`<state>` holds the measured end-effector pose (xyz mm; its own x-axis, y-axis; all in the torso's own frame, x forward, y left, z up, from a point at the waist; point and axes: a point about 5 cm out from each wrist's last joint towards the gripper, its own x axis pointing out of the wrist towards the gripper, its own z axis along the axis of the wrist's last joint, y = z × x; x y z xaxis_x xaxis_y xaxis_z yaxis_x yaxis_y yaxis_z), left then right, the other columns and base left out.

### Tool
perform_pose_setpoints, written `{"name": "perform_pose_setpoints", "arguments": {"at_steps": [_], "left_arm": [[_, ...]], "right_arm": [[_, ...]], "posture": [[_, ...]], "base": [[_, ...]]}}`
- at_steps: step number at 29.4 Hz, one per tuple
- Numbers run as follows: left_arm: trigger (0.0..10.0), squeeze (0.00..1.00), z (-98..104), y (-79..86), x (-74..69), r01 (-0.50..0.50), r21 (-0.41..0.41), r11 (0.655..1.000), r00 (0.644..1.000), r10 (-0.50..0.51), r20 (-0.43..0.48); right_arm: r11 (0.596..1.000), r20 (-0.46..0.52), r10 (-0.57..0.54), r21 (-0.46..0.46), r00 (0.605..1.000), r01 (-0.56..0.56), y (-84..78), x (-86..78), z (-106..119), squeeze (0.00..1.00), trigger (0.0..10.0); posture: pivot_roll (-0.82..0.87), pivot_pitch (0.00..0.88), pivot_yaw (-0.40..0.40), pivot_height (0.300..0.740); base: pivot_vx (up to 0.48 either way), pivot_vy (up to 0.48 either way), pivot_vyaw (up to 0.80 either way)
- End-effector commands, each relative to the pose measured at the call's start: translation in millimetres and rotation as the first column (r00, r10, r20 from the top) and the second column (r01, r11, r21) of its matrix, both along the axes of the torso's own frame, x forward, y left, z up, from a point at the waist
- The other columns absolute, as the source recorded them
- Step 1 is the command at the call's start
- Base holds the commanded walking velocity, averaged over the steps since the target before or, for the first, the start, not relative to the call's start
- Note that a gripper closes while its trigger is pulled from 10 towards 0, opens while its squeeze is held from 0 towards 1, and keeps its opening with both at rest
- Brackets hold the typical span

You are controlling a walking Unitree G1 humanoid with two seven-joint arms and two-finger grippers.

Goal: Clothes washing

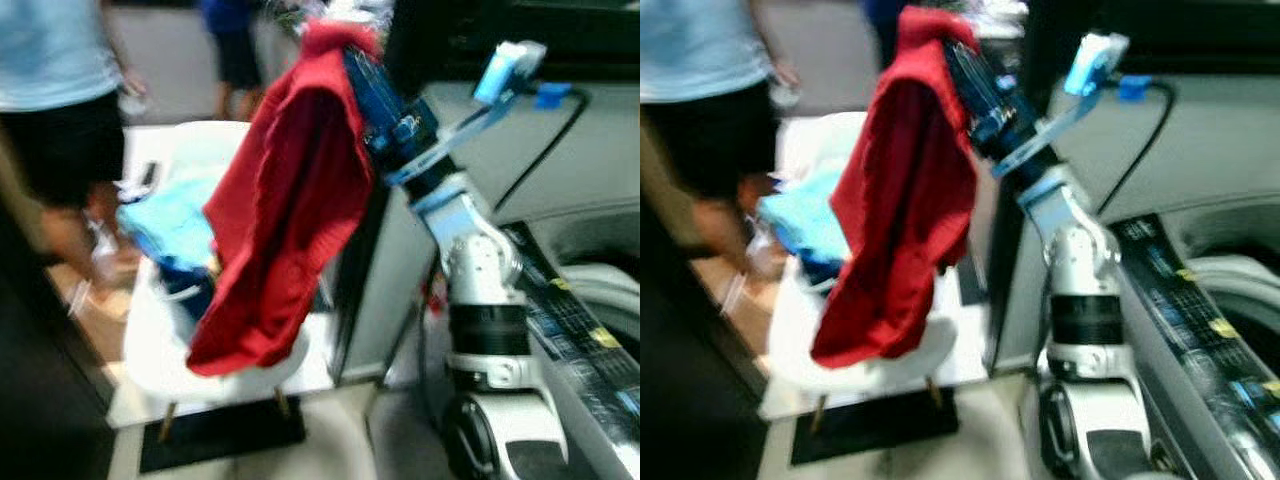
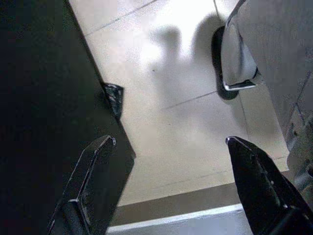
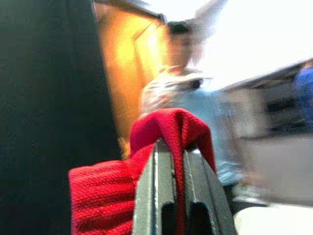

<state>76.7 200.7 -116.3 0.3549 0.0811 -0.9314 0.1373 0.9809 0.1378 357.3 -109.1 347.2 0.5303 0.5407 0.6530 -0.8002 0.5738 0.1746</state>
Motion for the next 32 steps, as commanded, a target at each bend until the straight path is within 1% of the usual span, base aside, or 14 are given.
{"name": "perform_pose_setpoints", "arguments": {"at_steps": [1, 3, 6, 10, 13, 15, 17, 19, 24, 27, 29, 30, 31, 32], "left_arm": [[10.0, 0.00, 1.1, -16.0, 12.8, 0.025, -0.057, 0.998, 0.999, -0.022, 0.048], [10.0, 0.00, 1.2, -16.2, 13.2, 0.027, -0.057, 0.998, 0.998, -0.024, 0.050], [10.0, 0.00, 1.6, -17.2, 15.2, 0.034, -0.056, 0.998, 0.998, -0.031, 0.054], [10.0, 0.00, 1.7, -17.6, 16.1, 0.037, -0.056, 0.998, 0.998, -0.034, 0.056], [10.0, 0.00, 1.9, -17.9, 17.0, 0.037, -0.056, 0.998, 0.998, -0.034, 0.059], [10.0, 0.00, 2.4, -18.2, 19.4, 0.037, -0.056, 0.998, 0.997, -0.034, 0.065], [10.0, 0.00, 2.4, -18.2, 19.4, 0.037, -0.056, 0.998, 0.997, -0.034, 0.065], [10.0, 0.00, 2.7, -18.3, 20.7, 0.034, -0.056, 0.998, 0.997, -0.030, 0.070], [10.0, 0.00, 2.7, -18.6, 20.7, 0.029, -0.056, 0.998, 0.997, -0.025, 0.070], [10.0, 0.00, 2.5, -19.2, 20.2, 0.023, -0.058, 0.998, 0.997, -0.020, 0.068], [10.0, 0.00, 2.5, -19.2, 20.2, 0.023, -0.058, 0.998, 0.997, -0.020, 0.068], [10.0, 0.00, 2.2, -19.9, 19.6, 0.021, -0.060, 0.998, 0.998, -0.017, 0.067], [10.0, 0.00, 2.2, -19.9, 19.6, 0.021, -0.060, 0.998, 0.998, -0.017, 0.067], [10.0, 0.00, 2.0, -20.7, 19.1, 0.019, -0.061, 0.998, 0.998, -0.015, 0.065]], "right_arm": [[0.990, -0.005, -0.139, 0.016, 0.990, 0.139, -16.8, 6.5, 4.9, 0.00, 0.0], [0.986, -0.007, -0.166, 0.009, 0.986, 0.166, -18.8, 8.2, 6.7, 0.00, 0.0], [0.973, 0.035, -0.220, -0.064, 0.975, 0.222, -13.7, 8.8, 11.9, 0.00, 0.0], [0.966, 0.037, -0.234, -0.099, 0.971, 0.237, -9.8, 11.4, 14.5, 0.00, 0.0], [0.966, 0.036, -0.237, -0.099, 0.971, 0.239, -8.8, 13.1, 17.2, 0.00, 0.0], [0.962, 0.063, -0.255, -0.086, 0.965, 0.260, -5.3, 15.8, 34.8, 0.00, 0.0], [0.962, 0.063, -0.255, -0.086, 0.965, 0.260, -5.3, 15.8, 34.8, 0.00, 0.0], [0.958, 0.112, -0.276, -0.053, 0.955, 0.283, -2.6, 16.3, 58.2, 0.00, 0.0], [0.946, 0.163, -0.316, -0.025, 0.935, 0.324, -2.3, 15.2, 78.9, 0.00, 0.0], [0.920, 0.196, -0.377, -0.035, 0.905, 0.391, -2.4, 15.6, 88.9, 0.00, 0.0], [0.920, 0.196, -0.377, -0.035, 0.905, 0.391, -2.4, 15.6, 88.9, 0.00, 0.0], [0.899, 0.199, -0.416, -0.055, 0.887, 0.434, -0.9, 18.2, 90.5, 0.00, 0.0], [0.899, 0.199, -0.416, -0.055, 0.887, 0.434, -0.9, 18.2, 90.5, 0.00, 0.0], [0.882, 0.196, -0.449, -0.061, 0.872, 0.467, -0.6, 20.3, 93.3, 0.00, 0.0]], "posture": [[0.18, 0.000, -0.062, 0.740], [0.17, 0.000, -0.063, 0.740], [0.17, 0.000, -0.063, 0.740], [0.17, 0.000, -0.063, 0.740], [0.17, 0.000, -0.069, 0.740], [0.18, 0.000, -0.076, 0.740], [0.18, 0.000, -0.076, 0.740], [0.19, 0.000, -0.082, 0.740], [0.19, 0.000, -0.088, 0.740], [0.20, 0.000, -0.089, 0.740], [0.20, 0.000, -0.089, 0.740], [0.20, 0.000, -0.093, 0.740], [0.20, 0.000, -0.093, 0.740], [0.20, 0.000, -0.095, 0.740]], "base": [[0.000, 0.000, -0.80], [0.000, 0.000, -0.80], [0.000, 0.000, -0.80], [0.000, 0.000, -0.80], [0.000, 0.000, -0.80], [0.000, 0.000, -0.80], [0.000, 0.000, -0.80], [0.000, 0.000, -0.80], [0.000, 0.000, -0.80], [0.000, 0.000, -0.80], [0.000, 0.000, -0.80], [0.000, 0.000, -0.80], [0.000, 0.000, -0.80], [0.000, 0.000, -0.80]]}}
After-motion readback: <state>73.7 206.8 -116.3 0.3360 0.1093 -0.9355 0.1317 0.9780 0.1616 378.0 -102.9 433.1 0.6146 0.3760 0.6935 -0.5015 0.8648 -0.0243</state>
